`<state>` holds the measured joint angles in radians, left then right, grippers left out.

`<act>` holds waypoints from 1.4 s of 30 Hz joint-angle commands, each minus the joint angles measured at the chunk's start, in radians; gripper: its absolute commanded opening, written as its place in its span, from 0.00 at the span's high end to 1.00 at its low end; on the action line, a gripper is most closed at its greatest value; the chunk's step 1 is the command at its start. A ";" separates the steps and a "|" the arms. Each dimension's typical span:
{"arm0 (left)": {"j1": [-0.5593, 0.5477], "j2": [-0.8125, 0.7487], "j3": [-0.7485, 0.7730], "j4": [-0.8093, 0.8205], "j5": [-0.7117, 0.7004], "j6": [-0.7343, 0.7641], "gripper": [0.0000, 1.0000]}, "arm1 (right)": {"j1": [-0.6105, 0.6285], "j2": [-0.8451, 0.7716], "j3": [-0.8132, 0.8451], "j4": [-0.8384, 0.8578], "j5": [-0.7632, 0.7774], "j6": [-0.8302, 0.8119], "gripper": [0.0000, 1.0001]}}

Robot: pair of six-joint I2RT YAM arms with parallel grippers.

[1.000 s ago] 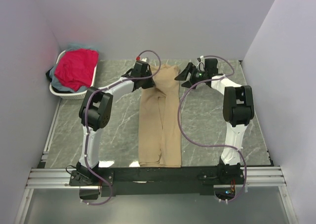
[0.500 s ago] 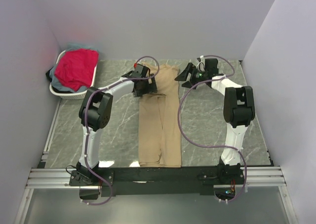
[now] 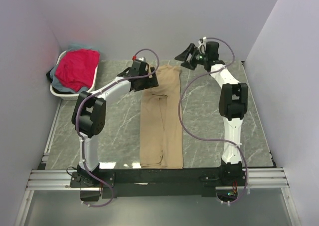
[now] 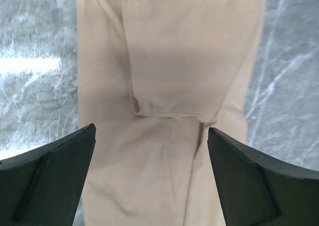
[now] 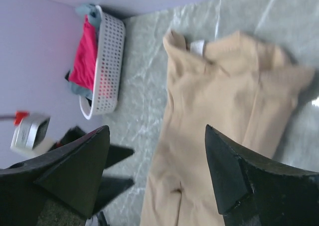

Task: Fold and stack the t-shirts
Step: Fold the tshirt

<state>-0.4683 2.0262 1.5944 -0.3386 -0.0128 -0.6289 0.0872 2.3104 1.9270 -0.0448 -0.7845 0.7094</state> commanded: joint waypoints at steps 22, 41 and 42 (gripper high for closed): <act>-0.003 -0.110 -0.005 0.039 -0.044 0.073 0.00 | 0.062 0.333 0.451 -0.365 0.246 -0.123 0.13; -0.006 -0.440 -0.339 0.035 -0.125 0.054 0.00 | 0.094 -0.501 -0.334 -0.243 0.385 -0.343 0.06; -0.007 -0.467 -0.365 0.021 -0.133 0.028 0.00 | 0.097 -0.543 -0.429 -0.268 0.410 -0.338 0.05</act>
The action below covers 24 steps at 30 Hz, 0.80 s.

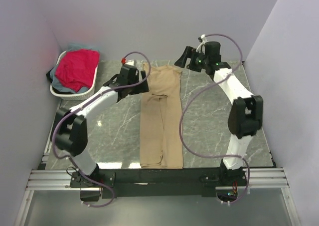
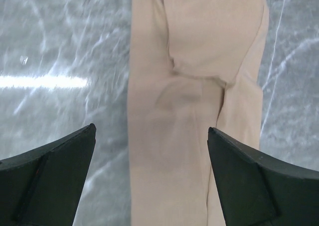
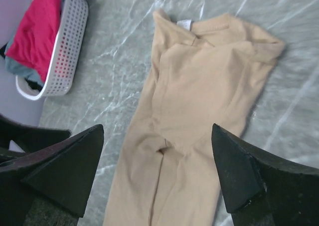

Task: Fold and stack the t-shirts
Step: Fold the tshirt

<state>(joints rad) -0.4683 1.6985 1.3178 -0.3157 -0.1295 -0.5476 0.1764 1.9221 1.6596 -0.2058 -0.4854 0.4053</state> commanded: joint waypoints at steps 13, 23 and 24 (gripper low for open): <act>-0.274 -0.627 -0.665 -0.025 0.033 -0.328 0.01 | 0.034 -0.882 -0.993 -0.204 -0.008 0.084 0.16; -0.453 -0.689 -0.798 -0.054 0.030 -0.471 0.04 | 0.106 -1.224 -1.228 -0.308 -0.045 0.199 0.24; -0.489 -0.680 -0.793 -0.059 0.022 -0.485 0.05 | 0.109 -1.236 -1.238 -0.317 -0.045 0.204 0.24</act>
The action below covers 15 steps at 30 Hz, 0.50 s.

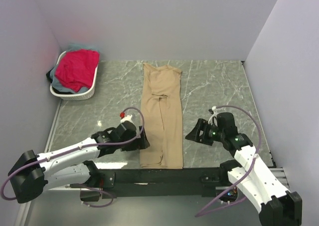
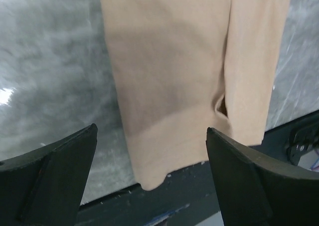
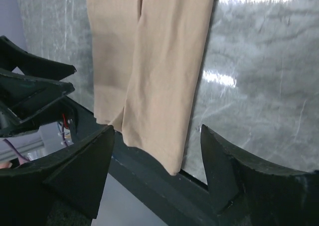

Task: Fold and stack the t-shirts
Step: Fold the tshirt

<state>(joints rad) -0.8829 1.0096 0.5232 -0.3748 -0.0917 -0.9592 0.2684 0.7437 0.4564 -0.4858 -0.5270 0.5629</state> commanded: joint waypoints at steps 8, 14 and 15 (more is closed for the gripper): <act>-0.272 0.158 0.113 -0.180 -0.167 -0.188 0.09 | 0.067 -0.127 -0.021 -0.108 0.058 0.080 0.24; -0.370 0.247 0.161 -0.279 -0.223 -0.271 0.18 | 0.146 -0.112 -0.025 -0.097 0.117 0.121 0.27; -0.382 0.253 0.166 -0.285 -0.227 -0.283 0.21 | 0.170 -0.103 -0.024 -0.090 0.120 0.129 0.29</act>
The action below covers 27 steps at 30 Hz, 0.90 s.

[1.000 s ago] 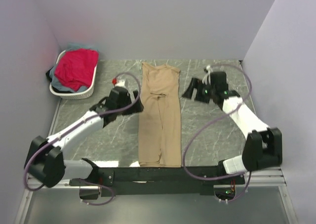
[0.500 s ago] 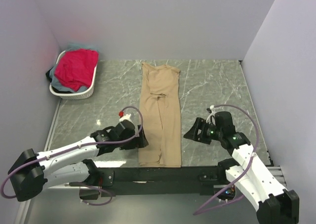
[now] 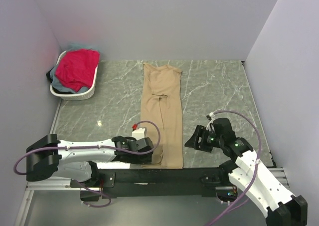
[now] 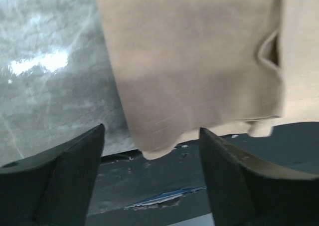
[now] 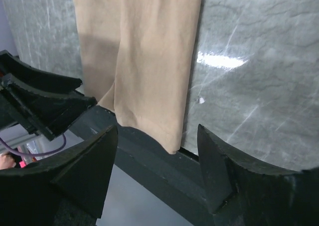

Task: Fold and stack the t-shirts
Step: Fold the tshirt

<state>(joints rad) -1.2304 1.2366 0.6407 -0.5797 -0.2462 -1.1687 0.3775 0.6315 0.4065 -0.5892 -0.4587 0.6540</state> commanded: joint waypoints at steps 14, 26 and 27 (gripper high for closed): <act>-0.092 0.110 0.066 -0.124 -0.094 -0.132 0.59 | 0.319 0.151 0.089 0.091 0.222 0.119 0.31; -0.121 0.127 0.086 -0.175 -0.123 -0.167 0.82 | 0.480 0.382 0.141 0.169 0.293 0.156 0.35; -0.121 0.127 0.088 -0.175 -0.125 -0.167 0.82 | 0.500 0.398 0.147 0.158 0.310 0.160 0.37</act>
<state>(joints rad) -1.3411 1.3590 0.6937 -0.7109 -0.3401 -1.3106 0.8150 0.9752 0.4789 -0.4541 -0.2283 0.7883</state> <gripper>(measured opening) 0.188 0.653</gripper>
